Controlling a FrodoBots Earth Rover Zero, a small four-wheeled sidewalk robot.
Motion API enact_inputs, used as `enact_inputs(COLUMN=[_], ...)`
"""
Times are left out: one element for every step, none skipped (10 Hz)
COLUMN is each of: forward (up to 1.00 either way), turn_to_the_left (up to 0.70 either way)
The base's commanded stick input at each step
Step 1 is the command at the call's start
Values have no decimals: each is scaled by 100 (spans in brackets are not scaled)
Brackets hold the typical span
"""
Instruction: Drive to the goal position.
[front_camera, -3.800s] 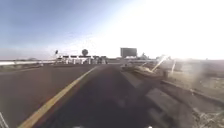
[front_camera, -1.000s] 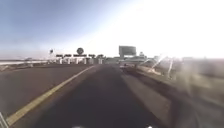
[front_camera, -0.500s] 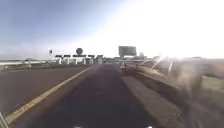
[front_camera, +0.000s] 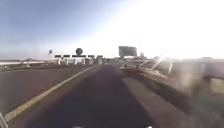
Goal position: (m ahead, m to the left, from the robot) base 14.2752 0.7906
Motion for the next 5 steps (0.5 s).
enact_inputs(forward=[50,50,50,50,50], turn_to_the_left=[0,0,0,0,0])
